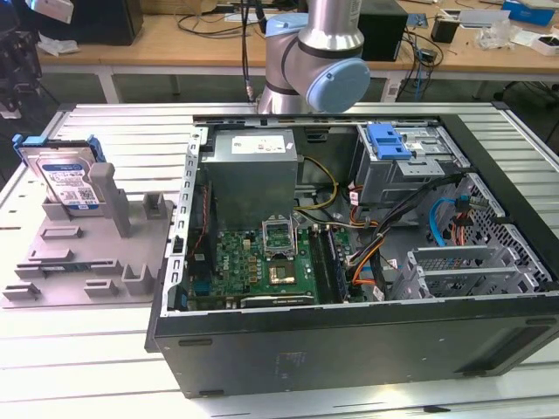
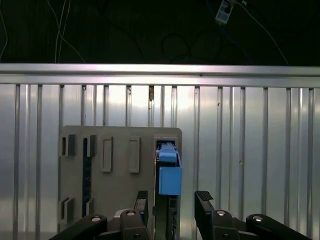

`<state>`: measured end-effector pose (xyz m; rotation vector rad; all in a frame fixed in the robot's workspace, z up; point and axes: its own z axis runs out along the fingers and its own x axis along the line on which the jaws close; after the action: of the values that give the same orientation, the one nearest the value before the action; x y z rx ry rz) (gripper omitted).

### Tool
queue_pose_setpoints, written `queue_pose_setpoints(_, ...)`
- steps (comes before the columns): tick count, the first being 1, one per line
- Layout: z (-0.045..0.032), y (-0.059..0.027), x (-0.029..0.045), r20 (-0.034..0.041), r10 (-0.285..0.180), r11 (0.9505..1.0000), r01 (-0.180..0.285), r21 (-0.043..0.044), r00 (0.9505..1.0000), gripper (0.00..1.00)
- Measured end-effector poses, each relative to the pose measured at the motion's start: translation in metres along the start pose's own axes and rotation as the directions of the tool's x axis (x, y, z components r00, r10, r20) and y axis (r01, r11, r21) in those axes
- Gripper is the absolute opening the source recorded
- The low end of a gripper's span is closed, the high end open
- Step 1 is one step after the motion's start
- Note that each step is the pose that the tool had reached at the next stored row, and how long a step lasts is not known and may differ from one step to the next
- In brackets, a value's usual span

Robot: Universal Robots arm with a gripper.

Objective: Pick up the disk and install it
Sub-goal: 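Pick up the disk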

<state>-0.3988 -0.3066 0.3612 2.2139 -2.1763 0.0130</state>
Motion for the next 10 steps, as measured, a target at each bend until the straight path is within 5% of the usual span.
queue_pose_setpoints(10, 0.0084, -0.0001, 0.0024, 0.0000, 0.000, 1.0000, 0.000, 0.0010, 1.0000, 0.50)
